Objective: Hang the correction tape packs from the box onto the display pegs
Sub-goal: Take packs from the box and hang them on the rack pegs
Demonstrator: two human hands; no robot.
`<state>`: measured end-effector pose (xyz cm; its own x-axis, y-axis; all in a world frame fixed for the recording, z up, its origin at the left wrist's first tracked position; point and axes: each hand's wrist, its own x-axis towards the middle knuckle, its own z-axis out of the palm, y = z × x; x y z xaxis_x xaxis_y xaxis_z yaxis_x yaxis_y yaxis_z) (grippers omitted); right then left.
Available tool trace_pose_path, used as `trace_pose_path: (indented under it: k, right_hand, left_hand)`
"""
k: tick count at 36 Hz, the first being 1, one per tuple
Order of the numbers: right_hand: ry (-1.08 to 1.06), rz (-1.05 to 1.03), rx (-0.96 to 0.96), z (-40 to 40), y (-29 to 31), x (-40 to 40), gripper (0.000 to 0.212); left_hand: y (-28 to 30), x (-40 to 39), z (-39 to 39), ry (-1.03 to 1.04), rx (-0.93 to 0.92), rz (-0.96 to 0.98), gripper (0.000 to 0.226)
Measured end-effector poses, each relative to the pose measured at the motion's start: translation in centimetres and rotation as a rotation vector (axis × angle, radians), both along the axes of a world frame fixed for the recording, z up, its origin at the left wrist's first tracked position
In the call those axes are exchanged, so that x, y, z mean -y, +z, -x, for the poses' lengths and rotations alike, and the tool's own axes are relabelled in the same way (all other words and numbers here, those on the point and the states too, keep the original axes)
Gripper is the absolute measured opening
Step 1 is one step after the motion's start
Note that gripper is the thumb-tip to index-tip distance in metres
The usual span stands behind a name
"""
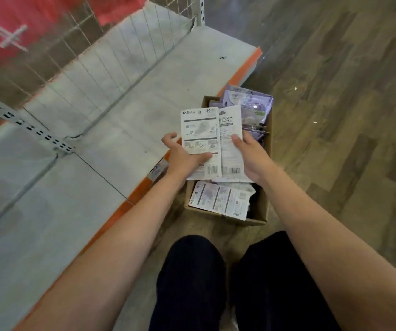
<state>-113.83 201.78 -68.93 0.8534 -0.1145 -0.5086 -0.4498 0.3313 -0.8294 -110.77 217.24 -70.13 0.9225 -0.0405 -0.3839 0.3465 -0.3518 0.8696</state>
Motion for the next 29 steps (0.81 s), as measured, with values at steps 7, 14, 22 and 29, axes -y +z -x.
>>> trace_pose_path:
  k: [7,14,22,29]
  right_hand:
    - [-0.084,-0.018,-0.147,1.0,10.8,1.9,0.018]
    - [-0.089,-0.098,-0.151,1.7,22.8,1.6,0.025]
    - [-0.038,-0.126,-0.077,1.5,34.0,3.7,0.028]
    - [0.153,0.127,0.045,0.0,39.9,6.9,0.050]
  left_hand:
    - [11.4,2.9,0.3,-0.091,0.022,-0.113,0.069]
    - [23.0,5.7,1.5,-0.128,-0.030,-0.142,0.081]
    - [34.7,8.3,1.3,-0.049,-0.274,0.268,0.066]
    - [41.3,8.2,-0.5,-0.043,-0.289,0.470,0.026]
